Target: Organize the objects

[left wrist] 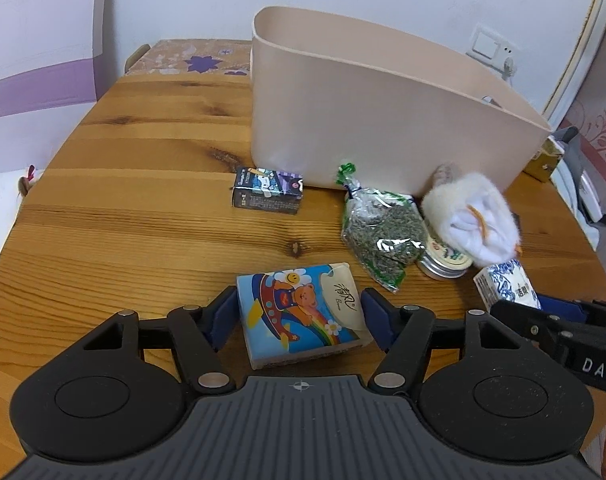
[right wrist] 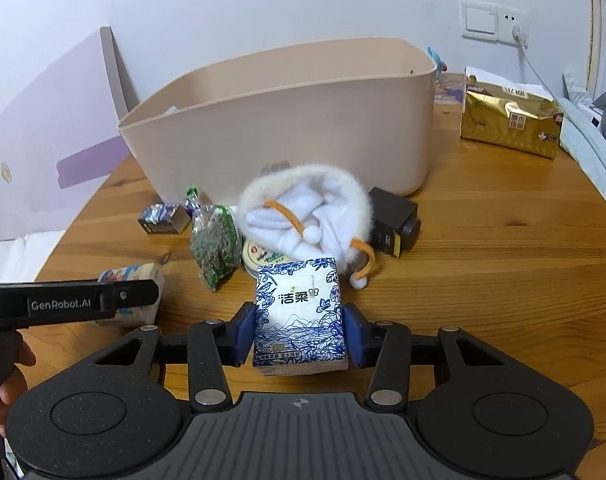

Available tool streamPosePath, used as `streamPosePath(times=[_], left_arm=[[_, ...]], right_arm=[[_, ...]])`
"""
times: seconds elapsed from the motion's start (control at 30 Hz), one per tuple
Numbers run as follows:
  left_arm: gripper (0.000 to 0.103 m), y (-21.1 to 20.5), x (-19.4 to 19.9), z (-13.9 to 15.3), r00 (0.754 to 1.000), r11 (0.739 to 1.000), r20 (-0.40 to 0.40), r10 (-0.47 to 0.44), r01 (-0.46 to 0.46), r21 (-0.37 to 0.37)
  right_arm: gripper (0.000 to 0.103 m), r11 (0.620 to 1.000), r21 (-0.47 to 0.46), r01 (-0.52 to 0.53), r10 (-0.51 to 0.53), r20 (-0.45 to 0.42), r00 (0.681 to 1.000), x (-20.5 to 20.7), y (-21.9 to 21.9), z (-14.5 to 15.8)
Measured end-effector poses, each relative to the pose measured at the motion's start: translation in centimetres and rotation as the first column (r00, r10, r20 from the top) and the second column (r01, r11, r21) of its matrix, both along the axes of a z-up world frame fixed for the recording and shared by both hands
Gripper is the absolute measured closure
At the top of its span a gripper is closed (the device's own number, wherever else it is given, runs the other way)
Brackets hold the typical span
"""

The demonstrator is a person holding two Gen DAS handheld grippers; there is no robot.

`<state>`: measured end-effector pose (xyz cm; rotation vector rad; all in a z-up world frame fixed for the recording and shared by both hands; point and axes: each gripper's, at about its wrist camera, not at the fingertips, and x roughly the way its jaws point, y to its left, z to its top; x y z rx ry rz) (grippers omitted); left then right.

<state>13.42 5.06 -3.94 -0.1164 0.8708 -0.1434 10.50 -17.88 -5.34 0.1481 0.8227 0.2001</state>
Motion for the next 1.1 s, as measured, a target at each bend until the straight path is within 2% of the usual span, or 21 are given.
streamPosePath(times=[0.57, 1.1], left_arm=[[0.036, 0.2, -2.0, 5.0, 0.993, 1.0, 0.121, -0.008, 0.007, 0.01], [0.036, -0.5, -1.8, 9.3, 0.972, 1.0, 0.236, -0.02, 0.014, 0.027]], right_arm=[[0.059, 0.999, 0.038, 0.013, -0.017, 0.102, 0.995, -1.4, -1.8, 3.5], [0.059, 0.997, 0.047, 0.056, -0.066, 0.238, 0.969, -1.4, -4.9, 7.7]])
